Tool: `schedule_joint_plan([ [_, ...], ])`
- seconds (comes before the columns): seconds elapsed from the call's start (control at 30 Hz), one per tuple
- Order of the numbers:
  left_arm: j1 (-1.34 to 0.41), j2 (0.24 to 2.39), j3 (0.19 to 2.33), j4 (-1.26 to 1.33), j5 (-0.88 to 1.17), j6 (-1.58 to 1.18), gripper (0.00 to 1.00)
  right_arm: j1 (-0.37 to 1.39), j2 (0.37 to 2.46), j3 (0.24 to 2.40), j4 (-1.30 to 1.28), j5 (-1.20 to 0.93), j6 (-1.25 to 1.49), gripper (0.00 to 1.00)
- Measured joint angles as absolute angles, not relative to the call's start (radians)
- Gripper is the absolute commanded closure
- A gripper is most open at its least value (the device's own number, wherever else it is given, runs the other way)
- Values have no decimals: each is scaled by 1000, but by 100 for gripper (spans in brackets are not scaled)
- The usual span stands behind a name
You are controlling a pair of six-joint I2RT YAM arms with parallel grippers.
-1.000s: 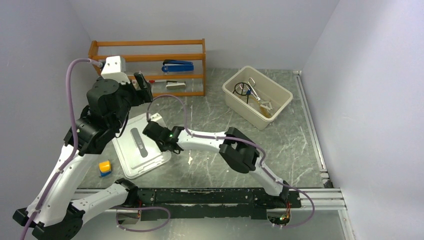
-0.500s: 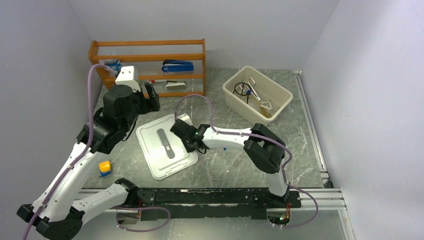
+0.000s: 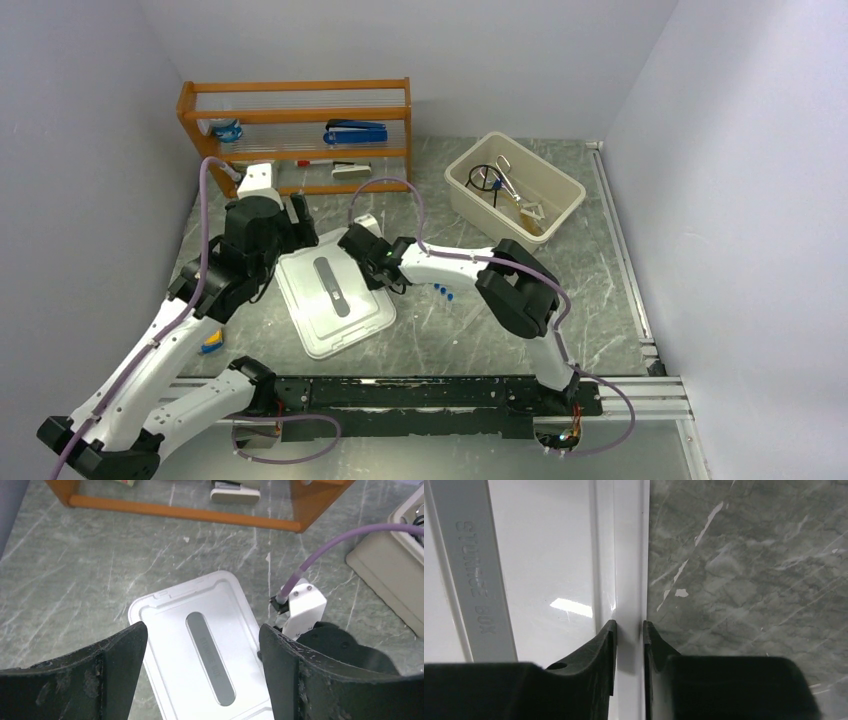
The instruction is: Organize the chemistry lab equipment
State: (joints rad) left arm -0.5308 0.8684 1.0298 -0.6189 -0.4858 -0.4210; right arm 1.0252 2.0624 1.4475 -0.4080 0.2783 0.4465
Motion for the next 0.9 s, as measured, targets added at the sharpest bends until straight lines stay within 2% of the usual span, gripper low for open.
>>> schedule_joint_plan([
  [0.1,-531,855,994,-633,-493,-458,12,1022,2062,1452,-405,284,432,100],
  [0.37,-531,872,878,-659,-479,-593,4,987,2037,1420,-372,271,420,100],
  [0.6,-530,902,776,-659,-427,-672,3,912,1926,1355,-368,223,408,100],
  [0.9,-478,953,769,-630,-303,-697,3,839,1790,1263,-284,113,383,100],
])
